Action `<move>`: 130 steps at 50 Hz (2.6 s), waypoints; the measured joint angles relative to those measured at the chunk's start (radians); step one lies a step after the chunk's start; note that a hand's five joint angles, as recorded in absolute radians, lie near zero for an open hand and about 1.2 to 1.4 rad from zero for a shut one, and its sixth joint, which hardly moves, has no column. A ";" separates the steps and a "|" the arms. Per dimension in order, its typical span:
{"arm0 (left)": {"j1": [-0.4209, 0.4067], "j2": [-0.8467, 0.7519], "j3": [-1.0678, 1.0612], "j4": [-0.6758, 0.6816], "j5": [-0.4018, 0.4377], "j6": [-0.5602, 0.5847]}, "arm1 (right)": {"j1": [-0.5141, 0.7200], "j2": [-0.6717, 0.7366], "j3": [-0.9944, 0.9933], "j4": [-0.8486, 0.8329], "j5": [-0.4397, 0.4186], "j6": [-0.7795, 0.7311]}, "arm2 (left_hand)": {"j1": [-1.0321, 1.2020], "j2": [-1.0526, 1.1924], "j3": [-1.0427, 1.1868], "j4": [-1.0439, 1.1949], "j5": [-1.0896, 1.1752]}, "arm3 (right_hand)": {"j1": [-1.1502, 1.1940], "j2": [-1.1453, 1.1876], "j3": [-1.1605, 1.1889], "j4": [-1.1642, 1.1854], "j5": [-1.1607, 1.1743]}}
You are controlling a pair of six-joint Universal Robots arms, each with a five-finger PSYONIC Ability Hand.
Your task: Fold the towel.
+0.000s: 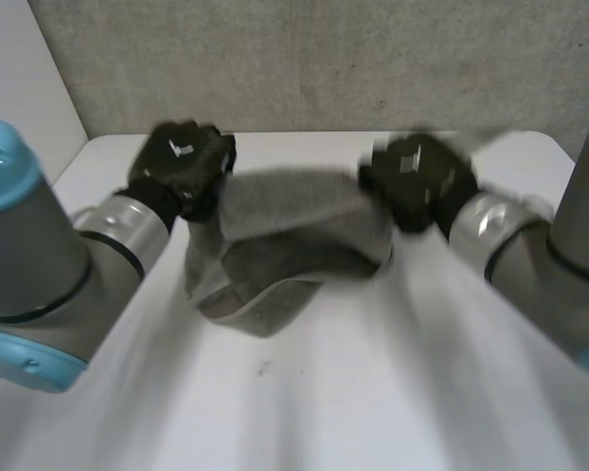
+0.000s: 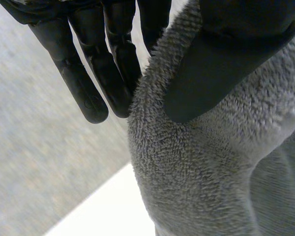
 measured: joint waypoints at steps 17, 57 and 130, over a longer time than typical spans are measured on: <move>0.004 -0.161 0.001 -0.017 -0.004 -0.001 | -0.023 0.070 0.044 0.192 -0.003 -0.037 | -0.760 -0.762 -0.761 -0.764 -0.765 | -0.586 -0.750 -0.769 -0.785 -0.734; 0.253 -0.158 -0.179 -0.018 0.154 -0.012 | -0.289 0.302 0.074 -0.089 -0.212 -0.216 | -0.826 -0.821 -0.822 -0.821 -0.821 | -0.076 -0.153 -0.171 -0.178 -0.155; 0.134 -0.414 0.340 0.075 0.128 0.101 | -0.264 0.119 -0.349 0.210 -0.061 -0.071 | 0.070 0.137 0.139 0.141 0.118 | 0.014 0.001 0.000 0.005 0.015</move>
